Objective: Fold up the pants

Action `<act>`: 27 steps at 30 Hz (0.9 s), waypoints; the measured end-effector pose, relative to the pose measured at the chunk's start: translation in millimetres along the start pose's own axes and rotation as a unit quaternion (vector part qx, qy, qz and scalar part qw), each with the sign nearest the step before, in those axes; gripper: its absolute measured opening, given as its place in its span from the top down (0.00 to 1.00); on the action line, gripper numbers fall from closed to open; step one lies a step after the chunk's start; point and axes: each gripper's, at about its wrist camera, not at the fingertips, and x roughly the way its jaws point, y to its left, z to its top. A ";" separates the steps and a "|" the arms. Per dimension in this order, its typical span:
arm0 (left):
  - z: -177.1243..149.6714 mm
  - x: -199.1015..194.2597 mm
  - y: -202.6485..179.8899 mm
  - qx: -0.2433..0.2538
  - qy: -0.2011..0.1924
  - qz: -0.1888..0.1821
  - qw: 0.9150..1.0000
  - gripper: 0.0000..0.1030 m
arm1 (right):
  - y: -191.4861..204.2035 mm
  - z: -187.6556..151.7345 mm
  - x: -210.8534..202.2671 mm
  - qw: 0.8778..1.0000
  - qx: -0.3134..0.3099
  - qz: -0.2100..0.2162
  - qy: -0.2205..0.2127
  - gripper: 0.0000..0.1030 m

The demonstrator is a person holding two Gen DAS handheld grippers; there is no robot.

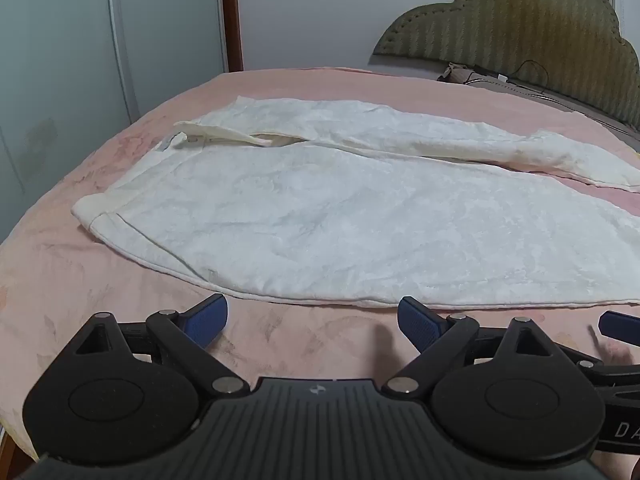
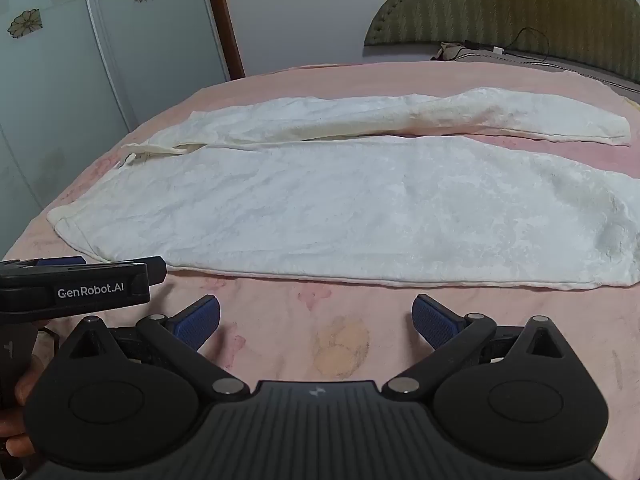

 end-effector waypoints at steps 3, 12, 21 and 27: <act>0.7 0.2 0.4 0.004 -0.002 -0.001 1.000 0.09 | 1.8 0.8 -1.8 1.000 -0.003 -0.001 -0.003 0.00; -1.5 0.4 -0.2 0.004 -0.002 0.008 1.000 0.09 | 1.5 -1.3 0.5 1.000 -0.003 -0.002 -0.008 0.00; -3.7 1.3 1.4 0.004 0.003 0.007 1.000 0.09 | 2.7 0.0 0.6 1.000 -0.003 0.000 -0.005 0.00; -2.9 2.4 0.7 0.005 0.002 0.005 1.000 0.09 | 3.3 -0.3 1.3 1.000 -0.003 -0.002 -0.005 0.00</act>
